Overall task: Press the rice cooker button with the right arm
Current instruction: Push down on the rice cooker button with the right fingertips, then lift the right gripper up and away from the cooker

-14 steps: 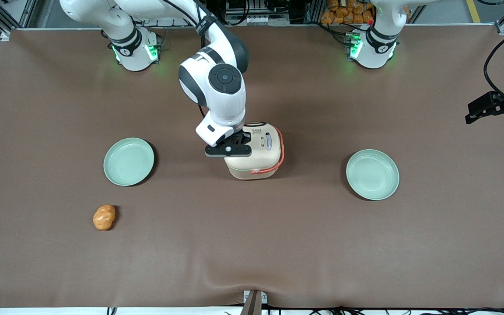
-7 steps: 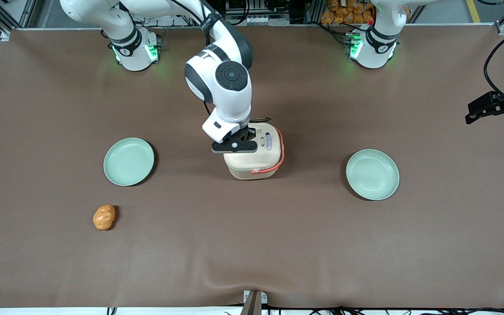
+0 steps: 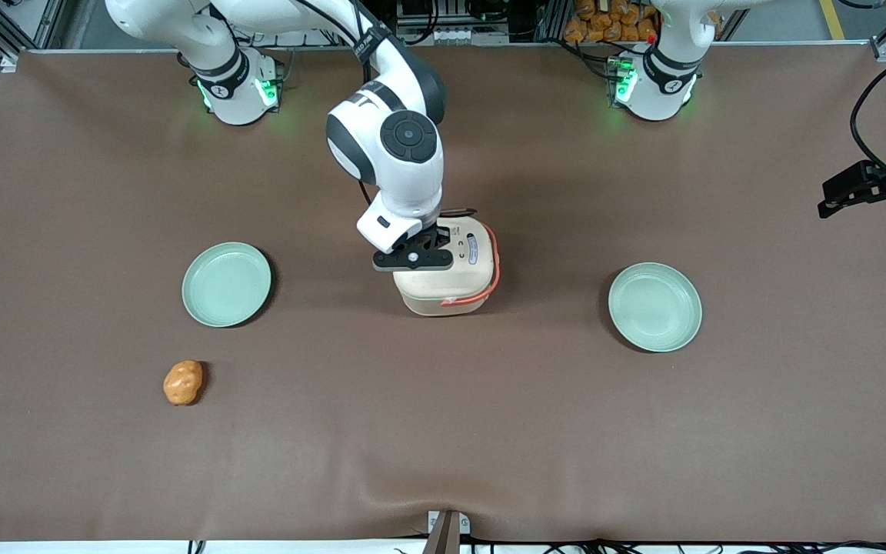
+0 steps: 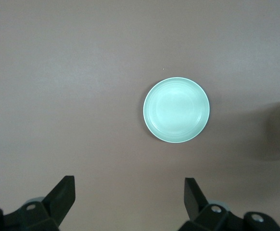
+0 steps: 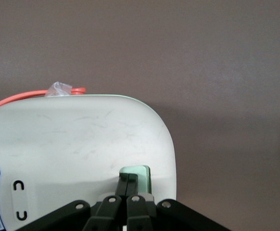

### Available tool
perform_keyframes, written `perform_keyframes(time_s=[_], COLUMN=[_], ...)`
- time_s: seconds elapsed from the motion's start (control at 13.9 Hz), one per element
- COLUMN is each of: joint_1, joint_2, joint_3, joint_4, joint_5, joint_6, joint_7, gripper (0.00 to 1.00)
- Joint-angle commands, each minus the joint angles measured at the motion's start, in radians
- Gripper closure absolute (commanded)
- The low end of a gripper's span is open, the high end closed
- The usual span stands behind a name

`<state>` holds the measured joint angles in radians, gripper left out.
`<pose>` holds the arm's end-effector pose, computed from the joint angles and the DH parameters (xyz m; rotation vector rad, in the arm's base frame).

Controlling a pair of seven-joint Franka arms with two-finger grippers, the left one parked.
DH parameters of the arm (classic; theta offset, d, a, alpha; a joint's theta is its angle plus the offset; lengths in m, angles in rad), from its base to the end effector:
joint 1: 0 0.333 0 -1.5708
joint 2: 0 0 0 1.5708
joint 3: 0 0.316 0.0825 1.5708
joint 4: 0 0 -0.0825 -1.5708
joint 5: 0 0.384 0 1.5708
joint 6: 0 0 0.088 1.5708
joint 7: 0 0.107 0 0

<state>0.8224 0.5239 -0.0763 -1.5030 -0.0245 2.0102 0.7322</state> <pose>0.5070 0.4779 0.3628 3.0859 0.0531 0.0452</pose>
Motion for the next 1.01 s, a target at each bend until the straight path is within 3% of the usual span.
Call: perform_keyframes(time_s=[0.0, 0.29, 0.5, 0.94], joint_1=[0.000, -0.017, -0.020, -0.066], joint_2=[0.067, 0.039, -0.033, -0.137], joint_3=[-0.008, -0.010, -0.011, -0.013], joint_4=[-0.011, -0.003, 0.012, 0.044], joint_5=[0.006, 0.009, 0.049, 0.061], joint_6=[0.061, 0.044, -0.046, -0.181], joint_7=[0.012, 0.006, 0.001, -0.005], gripper=[1.00, 1.00, 1.00, 1.00])
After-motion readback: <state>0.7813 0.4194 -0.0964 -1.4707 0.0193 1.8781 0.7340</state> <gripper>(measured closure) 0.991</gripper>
